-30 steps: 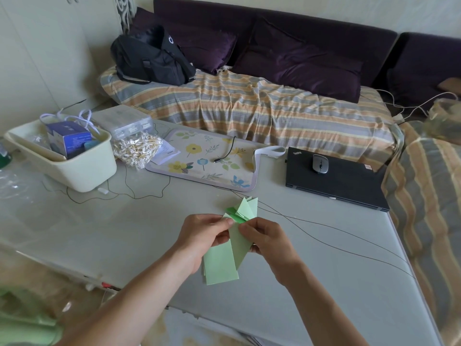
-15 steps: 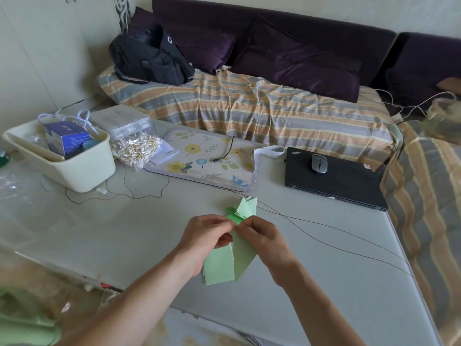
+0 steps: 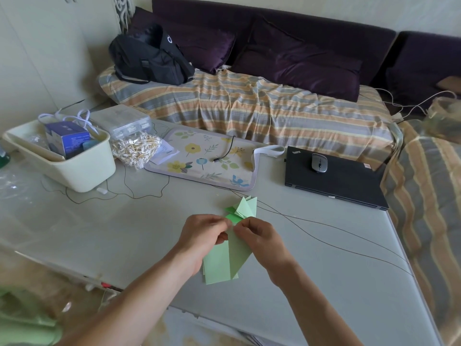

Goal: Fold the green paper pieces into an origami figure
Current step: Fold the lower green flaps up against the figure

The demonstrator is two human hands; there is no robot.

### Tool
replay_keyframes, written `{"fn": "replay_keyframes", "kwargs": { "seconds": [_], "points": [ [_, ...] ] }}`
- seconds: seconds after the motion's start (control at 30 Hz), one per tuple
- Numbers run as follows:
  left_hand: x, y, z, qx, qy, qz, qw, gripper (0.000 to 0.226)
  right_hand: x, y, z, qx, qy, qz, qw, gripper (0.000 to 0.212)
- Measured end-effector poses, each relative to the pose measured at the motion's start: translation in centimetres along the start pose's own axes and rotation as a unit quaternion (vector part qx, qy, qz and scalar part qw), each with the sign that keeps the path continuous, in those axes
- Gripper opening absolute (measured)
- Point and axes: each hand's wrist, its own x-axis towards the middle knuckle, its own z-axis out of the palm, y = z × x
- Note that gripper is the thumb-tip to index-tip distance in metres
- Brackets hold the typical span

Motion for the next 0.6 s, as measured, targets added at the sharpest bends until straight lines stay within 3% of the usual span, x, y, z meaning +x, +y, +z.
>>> {"fn": "replay_keyframes", "kwargs": {
  "seconds": [0.43,0.6],
  "points": [
    [0.8,0.3,-0.6,-0.009,0.058,0.023,0.998,0.006,0.3,0.3,-1.0,0.007,0.026,0.03,0.999,0.03],
    [0.8,0.0,-0.7,-0.009,0.044,0.027,0.999,0.008,0.4,0.4,-1.1,0.002,0.021,0.023,1.0,0.024]
  ]
}}
